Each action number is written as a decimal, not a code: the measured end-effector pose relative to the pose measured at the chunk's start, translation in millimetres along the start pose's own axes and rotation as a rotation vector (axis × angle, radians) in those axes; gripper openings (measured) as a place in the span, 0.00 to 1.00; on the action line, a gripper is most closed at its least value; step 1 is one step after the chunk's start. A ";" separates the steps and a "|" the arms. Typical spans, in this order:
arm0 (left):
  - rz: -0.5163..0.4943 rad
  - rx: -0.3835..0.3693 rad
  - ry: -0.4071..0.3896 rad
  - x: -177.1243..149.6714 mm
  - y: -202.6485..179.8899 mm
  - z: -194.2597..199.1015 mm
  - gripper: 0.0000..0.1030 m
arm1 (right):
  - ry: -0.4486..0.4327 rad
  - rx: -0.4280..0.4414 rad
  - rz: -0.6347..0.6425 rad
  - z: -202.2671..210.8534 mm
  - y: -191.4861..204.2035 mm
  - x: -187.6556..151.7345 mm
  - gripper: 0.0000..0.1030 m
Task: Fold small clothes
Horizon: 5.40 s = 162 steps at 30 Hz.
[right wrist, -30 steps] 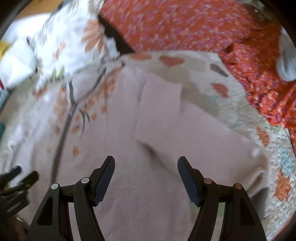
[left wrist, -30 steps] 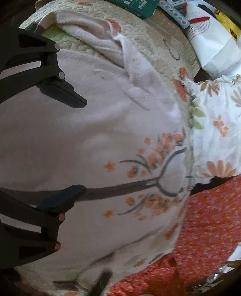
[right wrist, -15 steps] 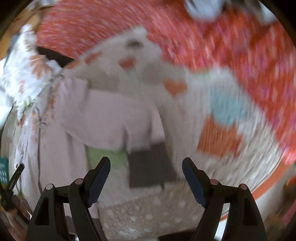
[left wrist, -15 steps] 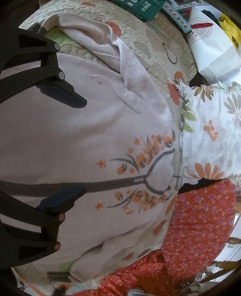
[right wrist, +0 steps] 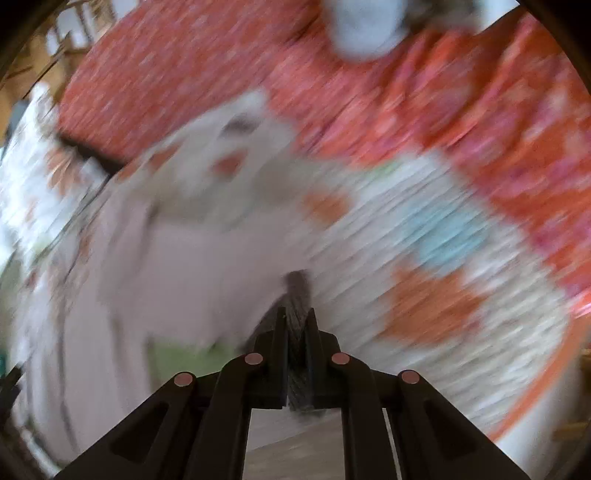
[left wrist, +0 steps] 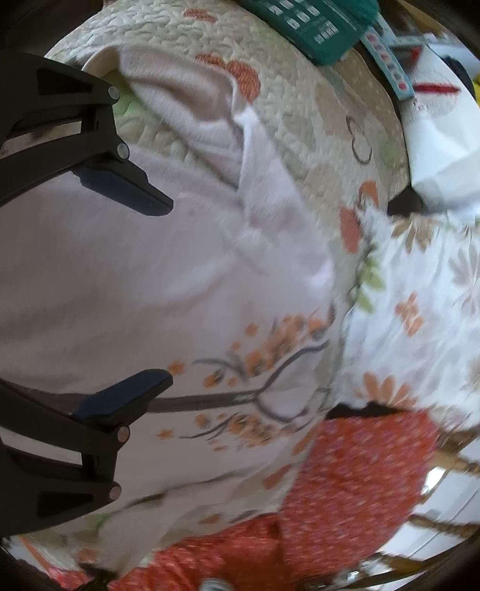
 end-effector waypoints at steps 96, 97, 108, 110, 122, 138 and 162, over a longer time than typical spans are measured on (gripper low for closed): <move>0.736 0.323 -0.265 22.3 360.0 136.5 0.86 | 0.017 0.739 1.376 140.9 541.1 -404.4 0.48; 0.736 0.324 -0.264 22.0 360.3 136.3 0.86 | 0.063 0.768 1.356 144.1 543.3 -402.7 0.22; 0.709 0.296 -0.235 25.3 341.4 120.6 0.86 | -0.048 0.861 1.024 220.6 531.2 -242.4 0.07; 0.672 0.281 -0.224 29.8 326.8 114.1 0.86 | -0.066 0.824 0.962 214.7 515.4 -205.7 0.07; 0.421 0.205 -0.119 51.2 214.3 57.6 0.86 | 0.041 0.331 0.502 40.3 330.1 -31.9 0.07; 0.314 0.128 -0.065 67.0 143.8 20.8 0.86 | -0.033 0.478 0.912 60.7 451.9 -123.2 0.37; 0.387 0.114 -0.025 73.4 170.2 8.5 0.86 | -0.020 0.580 0.968 52.3 574.6 -143.6 0.07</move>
Point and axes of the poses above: each gripper's, at about its wrist camera, not at the fingertips, and z roughly against the way its jaws point, y to its left, x to its top, the point moved 6 cm from there along -z, roughly the way its jaws point, and after that the axes turned 5 degrees about -x, right-handed, at the moved point
